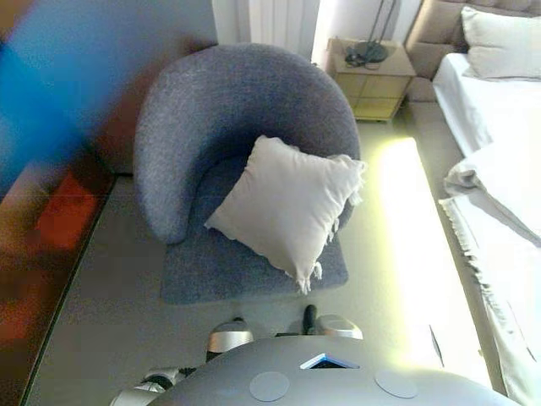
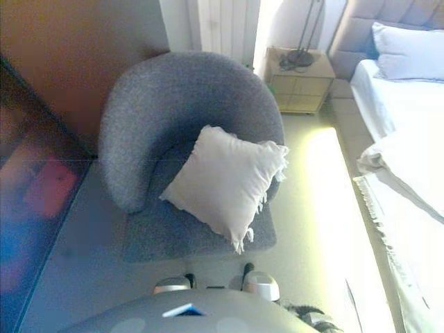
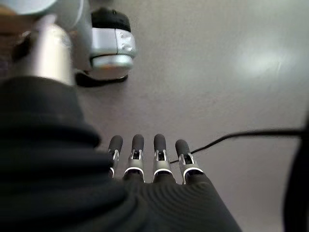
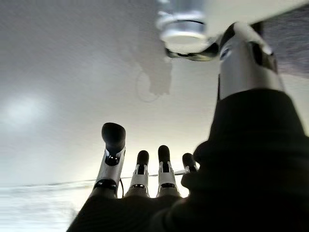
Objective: Pick up the cushion and take it to the sofa
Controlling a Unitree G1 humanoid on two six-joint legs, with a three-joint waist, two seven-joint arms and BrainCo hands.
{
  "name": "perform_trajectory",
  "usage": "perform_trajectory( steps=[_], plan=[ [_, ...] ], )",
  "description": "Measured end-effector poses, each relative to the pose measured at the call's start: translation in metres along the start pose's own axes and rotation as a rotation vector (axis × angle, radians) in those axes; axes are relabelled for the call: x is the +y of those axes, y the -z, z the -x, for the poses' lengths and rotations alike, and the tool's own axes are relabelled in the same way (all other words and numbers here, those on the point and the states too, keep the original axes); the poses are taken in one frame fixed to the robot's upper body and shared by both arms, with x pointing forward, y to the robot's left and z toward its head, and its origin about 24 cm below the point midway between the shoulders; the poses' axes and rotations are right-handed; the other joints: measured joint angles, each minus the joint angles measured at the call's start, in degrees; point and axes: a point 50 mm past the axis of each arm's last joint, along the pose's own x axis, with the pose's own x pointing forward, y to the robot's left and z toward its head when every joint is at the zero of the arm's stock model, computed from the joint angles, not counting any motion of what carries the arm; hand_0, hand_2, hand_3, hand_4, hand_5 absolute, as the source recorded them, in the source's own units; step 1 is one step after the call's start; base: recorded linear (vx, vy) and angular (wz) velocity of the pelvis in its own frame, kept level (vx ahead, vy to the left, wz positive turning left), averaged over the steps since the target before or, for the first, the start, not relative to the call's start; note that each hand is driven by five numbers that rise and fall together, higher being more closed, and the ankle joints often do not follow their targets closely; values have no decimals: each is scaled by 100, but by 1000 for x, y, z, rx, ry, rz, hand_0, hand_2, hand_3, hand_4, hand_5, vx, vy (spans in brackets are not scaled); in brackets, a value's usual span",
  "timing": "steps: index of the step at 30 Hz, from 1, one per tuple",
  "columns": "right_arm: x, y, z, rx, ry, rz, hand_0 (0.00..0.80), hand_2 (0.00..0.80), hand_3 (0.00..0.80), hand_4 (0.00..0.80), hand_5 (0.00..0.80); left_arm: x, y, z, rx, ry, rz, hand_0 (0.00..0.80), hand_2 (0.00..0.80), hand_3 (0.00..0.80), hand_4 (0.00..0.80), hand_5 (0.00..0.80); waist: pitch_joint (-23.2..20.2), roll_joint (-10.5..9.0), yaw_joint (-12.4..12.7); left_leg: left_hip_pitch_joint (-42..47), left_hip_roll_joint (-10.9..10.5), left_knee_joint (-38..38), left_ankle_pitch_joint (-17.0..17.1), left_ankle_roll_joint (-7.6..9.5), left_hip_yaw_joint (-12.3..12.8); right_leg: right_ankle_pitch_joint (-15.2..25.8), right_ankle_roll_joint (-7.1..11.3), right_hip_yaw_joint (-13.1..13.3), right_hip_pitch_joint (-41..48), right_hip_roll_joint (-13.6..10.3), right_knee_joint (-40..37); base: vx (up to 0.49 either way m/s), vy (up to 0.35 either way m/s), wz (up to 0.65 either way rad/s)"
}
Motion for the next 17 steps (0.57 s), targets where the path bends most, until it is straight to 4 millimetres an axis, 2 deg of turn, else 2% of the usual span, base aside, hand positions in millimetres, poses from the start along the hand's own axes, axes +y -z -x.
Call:
perform_trajectory(
  steps=[4, 6, 7, 8, 10, 12, 15, 17],
  plan=[
    [1, -3, 0, -7, -5, 2, 0, 0, 0, 0, 0, 3, -2, 0, -3, -4, -21, 0, 0, 0, 0, 0, -12, -43, -114, -34, -12, -2, 7, 18, 135, 21, 54, -21, -152, -41, 28, -160, -7, -29],
    [2, -9, 1, -20, -16, 1, 0, 0, 0, 0, 0, 2, -2, 0, -3, 2, -22, 0, 0, 0, 0, 0, -26, 11, -127, -90, 42, -4, 27, 46, 170, -4, 191, -63, -205, -25, 99, -158, -42, -20],
    [4, -12, 2, -27, -24, 0, 0, 0, 0, 0, 0, 3, -3, 0, -6, 3, -22, 0, 0, 0, 0, 0, -24, -7, -116, -116, 73, -4, 31, 43, 240, -64, 251, -59, -385, -33, 394, -110, -57, -21],
    [4, -14, 2, -32, -29, -1, 0, 0, 0, 0, 0, 7, -1, 0, 0, -4, -13, 0, 0, 0, 0, 0, -34, -72, -131, -104, 65, -2, 26, 30, 260, -144, 160, -57, -552, -57, 603, -83, -54, -19],
    [0, -16, 1, -36, -24, 0, 0, 0, 0, 0, 0, 8, -3, 1, 0, 1, 2, 0, 0, 0, 0, 0, -51, -67, -119, -112, 72, 0, 12, 10, 125, -164, 133, -34, -531, 14, 470, -56, -56, -22],
    [-6, -25, 2, -59, -28, 0, 0, 0, 0, 0, 0, 7, -5, 1, 2, 25, 31, 0, 0, 0, 0, 0, -77, 85, -111, -172, 134, -4, 6, 11, -18, -111, 195, -53, -405, 97, 209, -28, -57, -15],
    [-4, -26, 2, -62, -49, 0, 0, 0, 0, 0, 0, 12, -15, 3, -17, 30, 48, 0, 0, 0, 0, 0, -130, 56, -143, -173, 158, 0, 2, -8, -88, -172, 76, -32, -466, 124, 412, -5, -48, 16],
    [-6, -26, 2, -63, -42, 4, 0, 0, 0, 0, 0, 9, -19, 4, -30, 44, 53, 0, 0, 0, 0, 0, -153, 168, -128, -146, 217, 2, 0, -11, -92, -167, 77, -33, -327, 185, 207, -21, -42, 2]
  ],
)
